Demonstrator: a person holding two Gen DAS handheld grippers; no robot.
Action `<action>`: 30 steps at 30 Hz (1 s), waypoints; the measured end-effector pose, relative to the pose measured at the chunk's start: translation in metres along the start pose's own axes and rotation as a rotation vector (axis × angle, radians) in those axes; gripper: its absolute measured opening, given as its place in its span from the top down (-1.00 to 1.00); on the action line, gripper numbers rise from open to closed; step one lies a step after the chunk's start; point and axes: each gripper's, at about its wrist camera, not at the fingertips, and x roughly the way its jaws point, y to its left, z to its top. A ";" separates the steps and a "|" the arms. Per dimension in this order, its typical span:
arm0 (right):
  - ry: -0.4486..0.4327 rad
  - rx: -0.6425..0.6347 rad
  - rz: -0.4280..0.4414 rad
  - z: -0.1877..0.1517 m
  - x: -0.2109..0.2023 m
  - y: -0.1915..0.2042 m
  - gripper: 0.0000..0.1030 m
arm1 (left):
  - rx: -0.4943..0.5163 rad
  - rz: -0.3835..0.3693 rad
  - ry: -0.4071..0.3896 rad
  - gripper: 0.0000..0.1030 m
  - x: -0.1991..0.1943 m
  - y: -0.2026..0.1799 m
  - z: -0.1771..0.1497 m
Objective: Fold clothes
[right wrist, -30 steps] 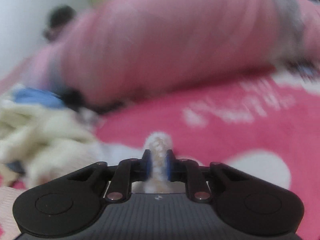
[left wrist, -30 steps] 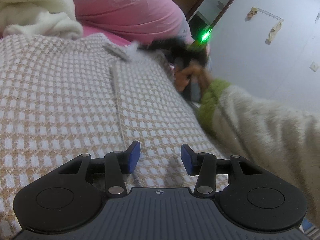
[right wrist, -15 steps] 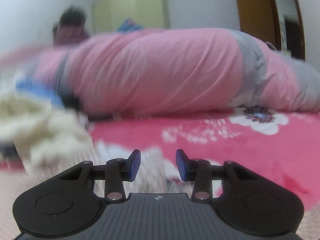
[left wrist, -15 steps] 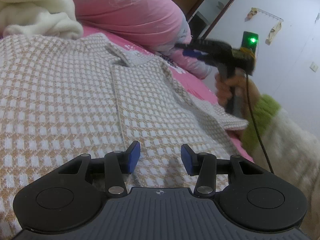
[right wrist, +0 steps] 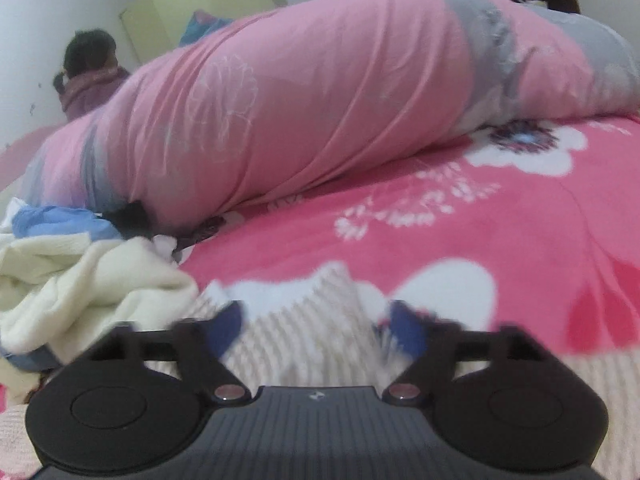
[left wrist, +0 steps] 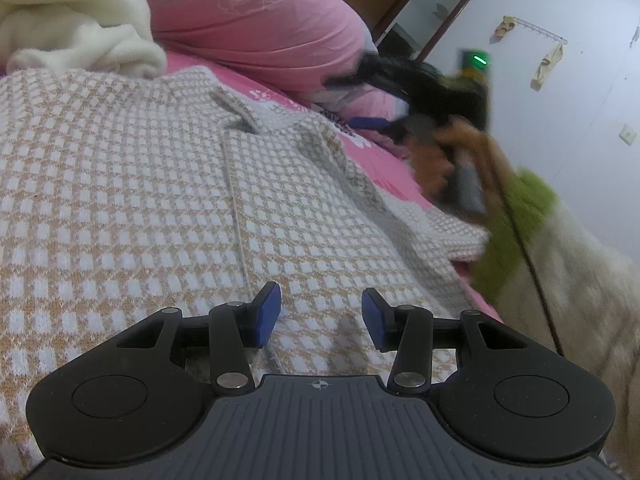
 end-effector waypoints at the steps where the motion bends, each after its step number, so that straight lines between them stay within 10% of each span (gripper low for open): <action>1: 0.020 -0.003 -0.009 0.008 0.015 0.002 -0.89 | -0.001 -0.001 0.000 0.13 0.000 0.000 0.000; 5: 0.239 0.076 0.067 0.035 0.091 -0.002 -0.79 | -0.006 -0.005 -0.002 0.12 0.000 0.001 0.000; 9: 0.328 -0.216 -0.023 0.026 0.120 0.034 -0.49 | -0.010 -0.010 -0.003 0.11 0.000 0.002 0.000; 12: 0.250 -0.181 0.017 0.029 0.102 0.033 0.73 | -0.009 -0.009 -0.003 0.11 0.000 0.002 0.000; 18: -0.063 -0.171 0.374 0.025 0.039 0.023 0.75 | -0.003 -0.004 -0.002 0.11 0.001 0.000 0.000; 24: 0.001 -0.106 0.243 0.004 0.095 -0.009 0.70 | -0.005 -0.006 -0.003 0.11 0.001 0.001 0.000; 30: -0.054 0.049 0.164 0.012 0.075 -0.040 0.15 | -0.008 -0.011 -0.003 0.11 -0.001 0.003 0.000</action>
